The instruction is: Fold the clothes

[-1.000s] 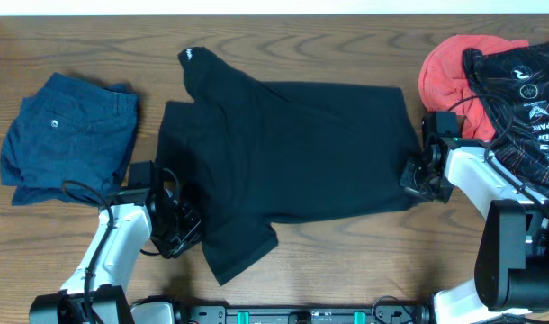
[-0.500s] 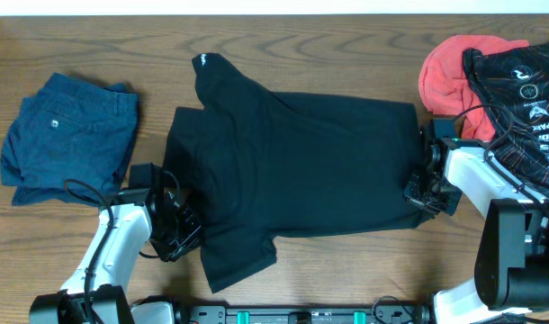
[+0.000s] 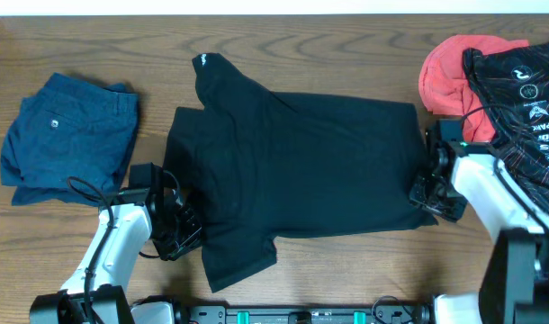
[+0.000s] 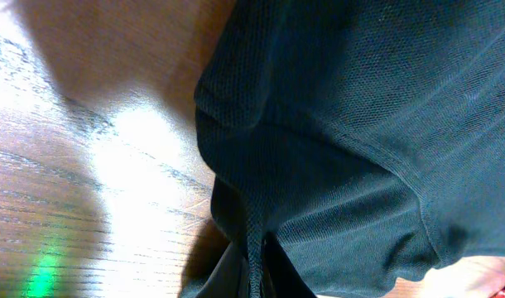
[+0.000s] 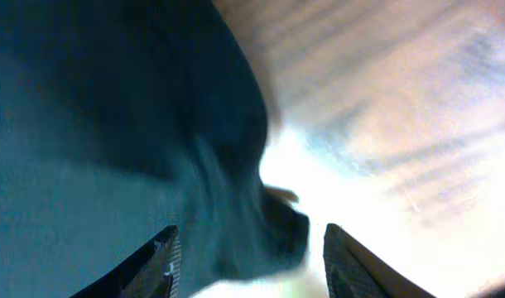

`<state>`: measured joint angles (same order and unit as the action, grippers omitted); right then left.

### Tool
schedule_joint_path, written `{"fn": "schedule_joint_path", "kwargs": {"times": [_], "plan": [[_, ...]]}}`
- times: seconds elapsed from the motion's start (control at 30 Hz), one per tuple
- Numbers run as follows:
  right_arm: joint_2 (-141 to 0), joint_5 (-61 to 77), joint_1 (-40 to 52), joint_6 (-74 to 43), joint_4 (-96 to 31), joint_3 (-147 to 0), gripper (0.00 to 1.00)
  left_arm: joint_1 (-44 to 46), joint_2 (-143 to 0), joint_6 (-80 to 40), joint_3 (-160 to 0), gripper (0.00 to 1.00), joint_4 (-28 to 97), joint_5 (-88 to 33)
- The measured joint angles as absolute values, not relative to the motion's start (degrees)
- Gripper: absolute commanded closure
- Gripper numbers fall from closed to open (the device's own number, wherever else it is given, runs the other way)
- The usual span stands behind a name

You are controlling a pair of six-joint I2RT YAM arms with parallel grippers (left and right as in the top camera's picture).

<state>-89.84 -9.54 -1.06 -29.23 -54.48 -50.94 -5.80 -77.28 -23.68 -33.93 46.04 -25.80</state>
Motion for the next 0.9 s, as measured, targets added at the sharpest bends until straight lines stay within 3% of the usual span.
{"fn": "schedule_joint_path", "kwargs": {"times": [0.2, 0.6, 0.7, 0.77, 0.9], "plan": [[-86.72, -8.54, -1.06, -31.38, -57.56, -50.46, 0.49, -5.80, -77.28, -23.66, -33.93, 0.94, 45.91, -26.02], [-86.70, -7.03, -1.06, -40.27, -47.22, -40.16, 0.53, -5.80, -77.28, -23.51, -33.95, 0.94, 45.23, -26.24], [-86.48, -6.90, -1.06, -41.63, -44.77, -39.92, 0.69, -5.80, -77.28, -23.51, -33.95, 0.94, 45.06, -26.24], [-86.48, -6.66, -1.06, -42.13, -43.40, -39.77, 0.95, -5.80, -77.28, -23.51, -33.95, 0.94, 44.97, -26.24], [-86.48, -6.48, -1.06, -43.24, -42.54, -39.55, 0.99, -5.80, -77.28, -23.51, -33.95, 0.94, 45.06, -26.24]]}}
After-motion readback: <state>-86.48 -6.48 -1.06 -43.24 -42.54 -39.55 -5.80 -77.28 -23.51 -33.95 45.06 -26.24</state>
